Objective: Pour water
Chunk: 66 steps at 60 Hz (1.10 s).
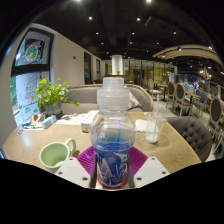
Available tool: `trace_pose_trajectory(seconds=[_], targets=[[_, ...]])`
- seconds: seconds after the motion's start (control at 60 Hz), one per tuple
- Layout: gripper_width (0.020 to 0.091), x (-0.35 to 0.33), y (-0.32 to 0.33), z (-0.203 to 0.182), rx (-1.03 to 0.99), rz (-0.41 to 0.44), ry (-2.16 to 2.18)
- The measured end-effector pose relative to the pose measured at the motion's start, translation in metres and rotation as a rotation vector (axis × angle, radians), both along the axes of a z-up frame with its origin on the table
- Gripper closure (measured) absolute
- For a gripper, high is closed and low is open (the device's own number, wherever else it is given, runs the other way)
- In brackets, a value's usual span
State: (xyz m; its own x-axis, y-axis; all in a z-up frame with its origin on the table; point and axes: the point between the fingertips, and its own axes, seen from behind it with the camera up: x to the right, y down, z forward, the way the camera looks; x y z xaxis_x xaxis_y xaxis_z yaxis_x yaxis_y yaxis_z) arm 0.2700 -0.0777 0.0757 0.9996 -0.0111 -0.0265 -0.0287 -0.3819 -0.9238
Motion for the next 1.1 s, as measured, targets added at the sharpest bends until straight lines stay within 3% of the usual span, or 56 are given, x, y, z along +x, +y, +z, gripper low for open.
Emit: trace_pose_trajectory(seconds=[0.133, 0.233, 0.283, 0.833, 1.1], targets=[[0.0556, 0.003, -0.002, -0.006, -0.055, -0.029, -0.001], [0.0236, 0.001, -0.013, -0.003, -0.110, -0.049, 0.023], [0.0267, 0.001, -0.022, 0.004, -0.124, -0.060, 0.028], [0.0251, -0.073, -0.232, 0.153, -0.263, -0.161, -0.019], [0.0250, -0.098, -0.277, 0.183, -0.251, -0.161, -0.080]])
